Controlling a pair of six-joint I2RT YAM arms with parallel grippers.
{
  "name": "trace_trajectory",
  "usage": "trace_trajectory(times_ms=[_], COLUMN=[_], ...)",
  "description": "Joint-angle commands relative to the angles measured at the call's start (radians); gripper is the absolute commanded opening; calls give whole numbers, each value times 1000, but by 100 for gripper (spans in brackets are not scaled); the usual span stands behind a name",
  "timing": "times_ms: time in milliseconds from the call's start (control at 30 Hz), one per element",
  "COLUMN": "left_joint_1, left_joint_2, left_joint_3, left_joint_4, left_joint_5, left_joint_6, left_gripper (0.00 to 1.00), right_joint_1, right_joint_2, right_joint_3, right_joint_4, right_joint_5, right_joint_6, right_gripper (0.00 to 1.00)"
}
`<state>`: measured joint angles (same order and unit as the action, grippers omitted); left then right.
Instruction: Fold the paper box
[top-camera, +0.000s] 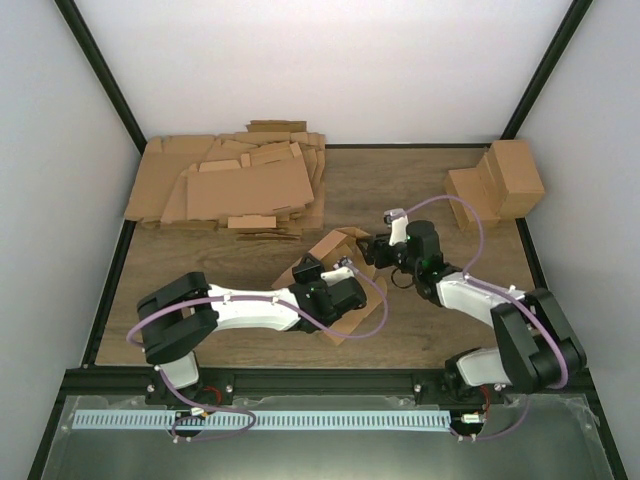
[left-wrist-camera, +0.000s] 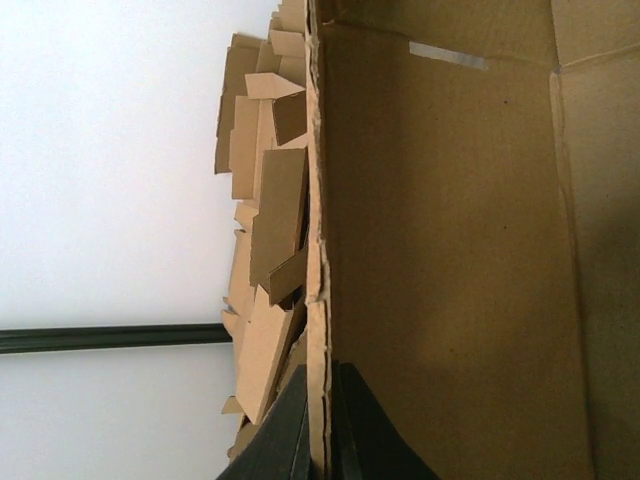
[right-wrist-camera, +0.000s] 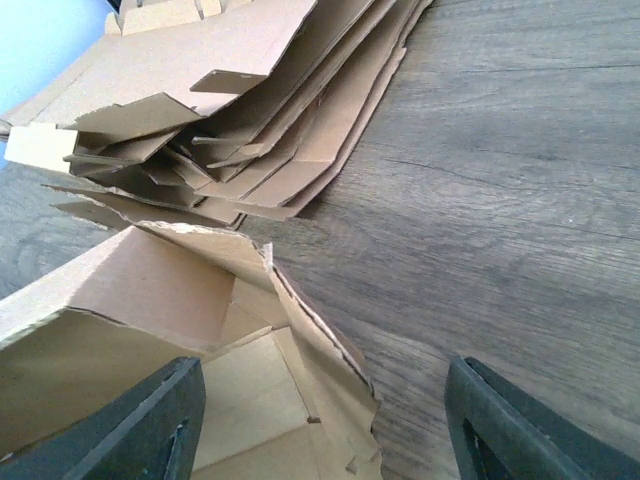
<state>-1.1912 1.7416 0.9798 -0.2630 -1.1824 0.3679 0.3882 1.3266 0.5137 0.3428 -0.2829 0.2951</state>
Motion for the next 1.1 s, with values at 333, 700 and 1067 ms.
trace_trajectory(times_ms=[333,700,1067], left_joint_1=[-19,-20,-20], left_joint_2=[-73,-89,-123], left_joint_3=[-56,-70,-22], left_joint_4=[60,50,4], left_joint_5=[19,1,4], left_joint_6=[8,12,-16], left_gripper=[4,4,4], right_joint_1=[-6,15,26], right_joint_2=[195,232,180], right_joint_3=[82,13,-21], right_joint_4=[256,379,402], right_joint_5=[-40,-23,-3], right_joint_6=[-38,2,-92], right_gripper=[63,56,51])
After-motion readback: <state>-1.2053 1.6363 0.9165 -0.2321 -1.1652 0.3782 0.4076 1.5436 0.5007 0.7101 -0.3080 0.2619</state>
